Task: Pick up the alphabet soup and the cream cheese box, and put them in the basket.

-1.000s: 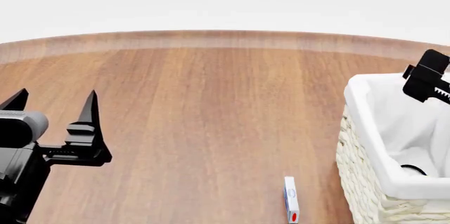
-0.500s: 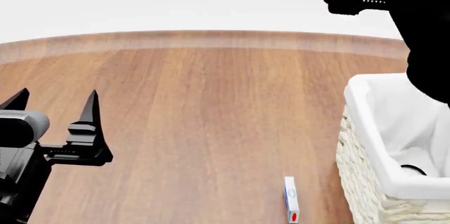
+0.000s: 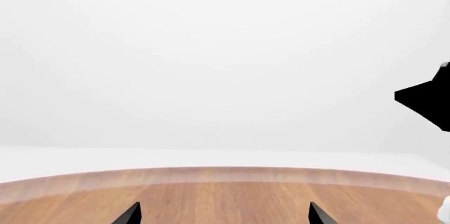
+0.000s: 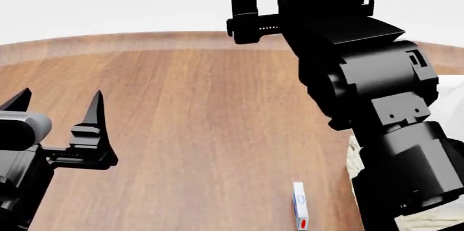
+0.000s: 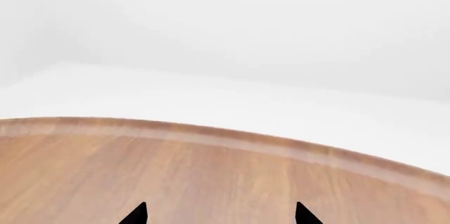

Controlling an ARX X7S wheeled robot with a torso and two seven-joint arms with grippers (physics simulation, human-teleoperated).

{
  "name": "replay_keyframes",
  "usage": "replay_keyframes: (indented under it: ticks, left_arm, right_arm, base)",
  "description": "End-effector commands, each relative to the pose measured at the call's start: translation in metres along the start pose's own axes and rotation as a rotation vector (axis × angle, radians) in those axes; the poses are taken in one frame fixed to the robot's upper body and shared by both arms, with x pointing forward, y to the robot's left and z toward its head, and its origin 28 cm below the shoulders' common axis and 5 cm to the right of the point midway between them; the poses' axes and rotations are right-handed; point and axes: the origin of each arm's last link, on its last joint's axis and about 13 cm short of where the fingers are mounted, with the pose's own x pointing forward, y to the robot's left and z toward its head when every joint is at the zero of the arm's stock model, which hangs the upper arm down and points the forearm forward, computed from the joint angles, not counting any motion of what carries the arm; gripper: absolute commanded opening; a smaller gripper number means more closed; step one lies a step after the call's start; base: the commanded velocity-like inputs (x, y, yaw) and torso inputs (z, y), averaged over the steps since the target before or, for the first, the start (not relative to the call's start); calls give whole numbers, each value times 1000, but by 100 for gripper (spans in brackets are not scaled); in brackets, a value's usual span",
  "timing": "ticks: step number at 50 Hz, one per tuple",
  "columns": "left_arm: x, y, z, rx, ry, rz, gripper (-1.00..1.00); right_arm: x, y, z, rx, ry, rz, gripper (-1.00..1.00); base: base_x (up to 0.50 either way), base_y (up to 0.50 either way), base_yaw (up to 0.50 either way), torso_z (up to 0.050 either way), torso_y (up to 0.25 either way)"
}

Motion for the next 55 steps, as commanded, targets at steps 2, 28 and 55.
replay_keyframes:
  ticks: [2,28,55]
  left_arm:
    - [-1,0,2,-2,-4,-2,100]
    - [-1,1,-1,-7,3,2,100]
    - [-1,3,-3,-12,7,7,100]
  right_arm:
    - [24,20,-32,-16,89,54,100]
    - [13,24,-111,107,541,47,100]
    - [2,21,-139,112,728,-58,100]
  base:
    - [0,0,0,0,0]
    - [0,0,0,0,0]
    - [0,0,0,0,0]
